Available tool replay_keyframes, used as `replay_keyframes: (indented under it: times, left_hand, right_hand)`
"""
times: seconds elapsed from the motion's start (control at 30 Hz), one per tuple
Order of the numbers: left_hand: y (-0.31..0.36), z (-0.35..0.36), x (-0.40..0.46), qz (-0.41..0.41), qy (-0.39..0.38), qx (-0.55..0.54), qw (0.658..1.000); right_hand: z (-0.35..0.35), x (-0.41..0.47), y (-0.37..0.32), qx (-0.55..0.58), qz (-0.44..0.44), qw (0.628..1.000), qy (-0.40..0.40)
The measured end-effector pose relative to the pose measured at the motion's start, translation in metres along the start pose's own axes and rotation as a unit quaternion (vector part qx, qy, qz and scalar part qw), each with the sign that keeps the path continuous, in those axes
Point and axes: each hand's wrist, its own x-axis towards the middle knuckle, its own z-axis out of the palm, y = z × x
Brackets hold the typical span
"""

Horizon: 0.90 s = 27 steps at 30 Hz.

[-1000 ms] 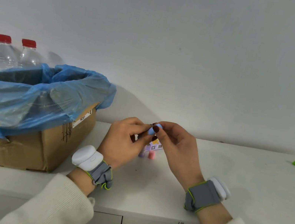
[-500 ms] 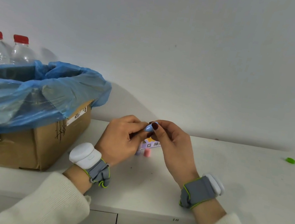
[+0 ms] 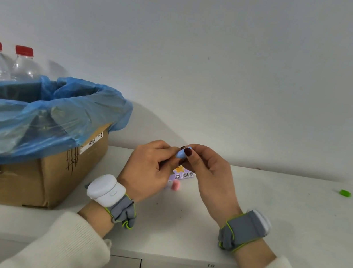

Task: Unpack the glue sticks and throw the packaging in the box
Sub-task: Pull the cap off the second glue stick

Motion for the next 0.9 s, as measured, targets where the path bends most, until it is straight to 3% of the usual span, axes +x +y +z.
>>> replay_keyframes:
  times: [0.2,0.4,0.9]
  left_hand:
    - [0.0019,-0.0013,0.0010,0.019,0.018,-0.007,1.000]
    - [0.0042,-0.0038,-0.0014,0.032,0.052,0.034,0.998]
    - [0.0029,-0.0023,-0.0012,0.033,0.049,0.002,0.998]
  right_hand:
    - [0.0013,-0.0015,-0.0025,0.015,-0.005,1.000,0.004]
    - [0.0044,-0.0002,-0.0045,-0.075,-0.041,0.996,-0.001]
    - [0.0048,-0.0006,-0.0042,0.085,0.008,0.996,-0.014]
